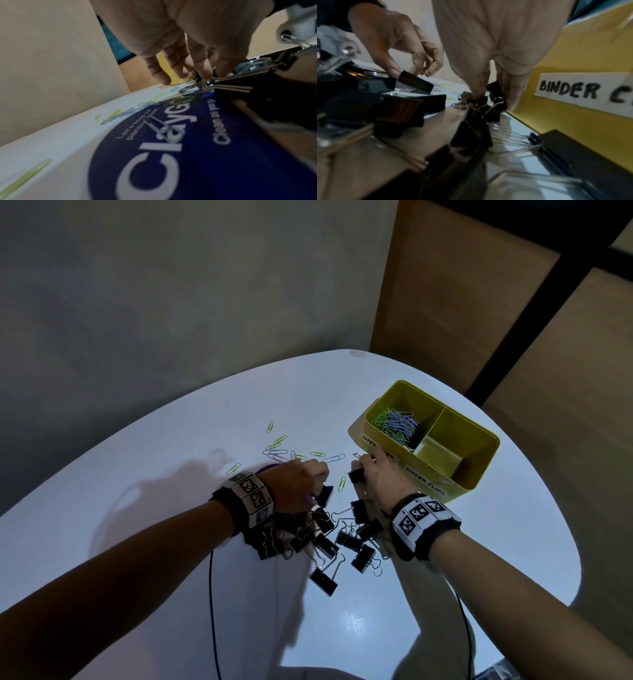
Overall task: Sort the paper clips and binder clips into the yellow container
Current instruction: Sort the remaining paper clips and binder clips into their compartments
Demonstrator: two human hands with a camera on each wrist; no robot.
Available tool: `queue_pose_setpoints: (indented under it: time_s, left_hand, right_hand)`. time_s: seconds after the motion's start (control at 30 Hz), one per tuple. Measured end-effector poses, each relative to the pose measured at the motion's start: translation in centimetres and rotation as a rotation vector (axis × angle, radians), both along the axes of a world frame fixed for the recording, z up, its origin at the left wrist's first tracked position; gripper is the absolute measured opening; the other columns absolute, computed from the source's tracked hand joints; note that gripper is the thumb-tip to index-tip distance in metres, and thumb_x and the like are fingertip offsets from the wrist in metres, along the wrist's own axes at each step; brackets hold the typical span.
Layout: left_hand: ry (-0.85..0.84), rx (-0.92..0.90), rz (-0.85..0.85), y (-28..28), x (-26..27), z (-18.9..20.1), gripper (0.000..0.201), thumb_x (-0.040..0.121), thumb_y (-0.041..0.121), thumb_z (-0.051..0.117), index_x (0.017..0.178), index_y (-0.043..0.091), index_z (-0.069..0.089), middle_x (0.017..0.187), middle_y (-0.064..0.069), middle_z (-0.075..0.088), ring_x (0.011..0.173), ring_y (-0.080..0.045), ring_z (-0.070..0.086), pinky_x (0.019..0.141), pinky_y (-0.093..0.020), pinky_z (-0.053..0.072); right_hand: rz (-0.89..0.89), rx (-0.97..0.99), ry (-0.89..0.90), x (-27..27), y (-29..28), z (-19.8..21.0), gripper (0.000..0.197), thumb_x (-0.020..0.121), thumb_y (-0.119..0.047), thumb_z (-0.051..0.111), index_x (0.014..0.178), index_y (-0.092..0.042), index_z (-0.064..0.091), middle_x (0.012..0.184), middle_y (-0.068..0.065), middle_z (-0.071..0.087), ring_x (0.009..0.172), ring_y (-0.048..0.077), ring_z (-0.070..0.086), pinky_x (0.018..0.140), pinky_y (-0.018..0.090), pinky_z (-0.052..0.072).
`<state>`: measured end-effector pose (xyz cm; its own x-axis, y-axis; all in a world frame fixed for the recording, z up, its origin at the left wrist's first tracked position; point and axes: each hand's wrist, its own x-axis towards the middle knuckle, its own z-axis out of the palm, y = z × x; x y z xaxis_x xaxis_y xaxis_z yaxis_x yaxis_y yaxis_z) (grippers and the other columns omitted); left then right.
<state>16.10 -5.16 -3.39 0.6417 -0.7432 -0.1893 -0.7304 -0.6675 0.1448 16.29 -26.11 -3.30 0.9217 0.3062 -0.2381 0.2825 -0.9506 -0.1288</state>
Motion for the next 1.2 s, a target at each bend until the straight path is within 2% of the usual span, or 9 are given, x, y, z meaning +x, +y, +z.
queue_pose_setpoints:
  time_s: [0.17, 0.33, 0.47, 0.63, 0.77, 0.93, 1.03, 1.13, 1.2]
  left_hand:
    - [0.097, -0.03, 0.116, 2.4, -0.5, -0.1, 0.018, 0.069, 0.028, 0.063, 0.067, 0.012, 0.056, 0.094, -0.001, 0.056, 0.075, -0.02, 0.055, 0.064, -0.03, 0.045]
    - [0.168, -0.109, 0.145, 4.2, -1.5, -1.3, 0.02, 0.062, 0.036, 0.054, 0.068, 0.018, 0.053, 0.08, 0.002, 0.062, 0.075, -0.024, 0.06, 0.06, -0.036, 0.051]
    - [0.195, -0.122, 0.178, 4.4, -2.6, -0.8, 0.016, 0.063, 0.029, 0.061, 0.072, 0.017, 0.056, 0.084, 0.0, 0.058, 0.077, -0.023, 0.058, 0.061, -0.032, 0.049]
    - [0.21, -0.235, 0.124, 5.2, -3.8, -1.1, 0.038, 0.065, 0.035, 0.07, 0.094, 0.025, 0.048, 0.093, -0.002, 0.058, 0.081, -0.022, 0.057, 0.068, -0.029, 0.048]
    - [0.139, -0.23, 0.108, 4.9, -4.8, -0.9, 0.048, 0.067, 0.037, 0.073, 0.108, 0.021, 0.054, 0.103, -0.004, 0.057, 0.09, -0.023, 0.06, 0.077, -0.031, 0.051]
    - [0.159, -0.215, 0.008, 5.2, -6.2, -1.8, 0.048, 0.068, 0.051, 0.072, 0.101, 0.024, 0.05, 0.099, 0.0, 0.052, 0.081, -0.022, 0.059, 0.069, -0.037, 0.054]
    - [0.187, -0.223, 0.039, 5.9, -6.5, -1.6, 0.04, 0.074, 0.045, 0.066, 0.104, 0.022, 0.053, 0.099, 0.002, 0.049, 0.082, -0.019, 0.057, 0.068, -0.035, 0.054]
    - [0.215, -0.239, 0.095, 7.0, -7.2, -1.3, 0.039, 0.071, 0.032, 0.066, 0.107, 0.022, 0.055, 0.103, 0.002, 0.049, 0.084, -0.019, 0.057, 0.071, -0.028, 0.051]
    - [0.206, -0.271, 0.165, 7.8, -7.6, -1.1, 0.042, 0.069, 0.033, 0.065, 0.108, 0.025, 0.054, 0.104, 0.003, 0.049, 0.083, -0.018, 0.057, 0.07, -0.025, 0.048]
  right_hand:
    - [0.199, 0.079, -0.177, -2.0, 0.7, 0.1, 0.035, 0.091, -0.023, 0.05, 0.123, -0.011, 0.057, 0.129, 0.012, 0.053, 0.12, 0.032, 0.047, 0.096, 0.042, 0.037]
    - [0.436, 0.011, 0.023, -4.2, 3.1, 0.2, 0.056, 0.082, -0.057, 0.057, 0.13, -0.027, 0.051, 0.128, -0.002, 0.051, 0.12, 0.023, 0.043, 0.096, 0.039, 0.034]
    - [0.363, 0.072, 0.105, -4.5, 4.1, -0.4, 0.053, 0.082, -0.048, 0.063, 0.127, -0.02, 0.054, 0.122, 0.004, 0.056, 0.116, 0.026, 0.049, 0.095, 0.037, 0.036]
    - [0.229, 0.195, 0.088, -4.8, 3.2, -0.5, 0.046, 0.078, -0.041, 0.067, 0.116, -0.016, 0.06, 0.11, 0.007, 0.065, 0.105, 0.027, 0.057, 0.091, 0.032, 0.044]
    - [0.197, 0.072, -0.008, -4.7, 1.9, -0.6, 0.041, 0.078, -0.049, 0.061, 0.106, -0.019, 0.062, 0.099, 0.003, 0.068, 0.097, 0.025, 0.06, 0.088, 0.035, 0.042]
    - [0.164, -0.026, 0.046, -5.3, 1.3, -0.7, 0.026, 0.079, -0.046, 0.058, 0.096, -0.028, 0.06, 0.101, -0.001, 0.065, 0.1, 0.023, 0.058, 0.087, 0.036, 0.042]
    - [0.139, -0.046, 0.099, -5.6, 1.2, -0.5, 0.029, 0.082, -0.039, 0.059, 0.106, -0.024, 0.057, 0.112, 0.003, 0.06, 0.11, 0.026, 0.054, 0.094, 0.037, 0.039]
    - [0.104, -0.115, 0.099, -5.8, 1.4, -0.1, 0.046, 0.083, -0.033, 0.059, 0.122, -0.011, 0.049, 0.124, 0.01, 0.052, 0.118, 0.029, 0.049, 0.1, 0.04, 0.036]
    - [0.15, -0.097, 0.062, -5.8, 1.9, 0.3, 0.053, 0.081, -0.035, 0.059, 0.127, -0.012, 0.045, 0.126, 0.008, 0.051, 0.12, 0.029, 0.047, 0.1, 0.043, 0.035]
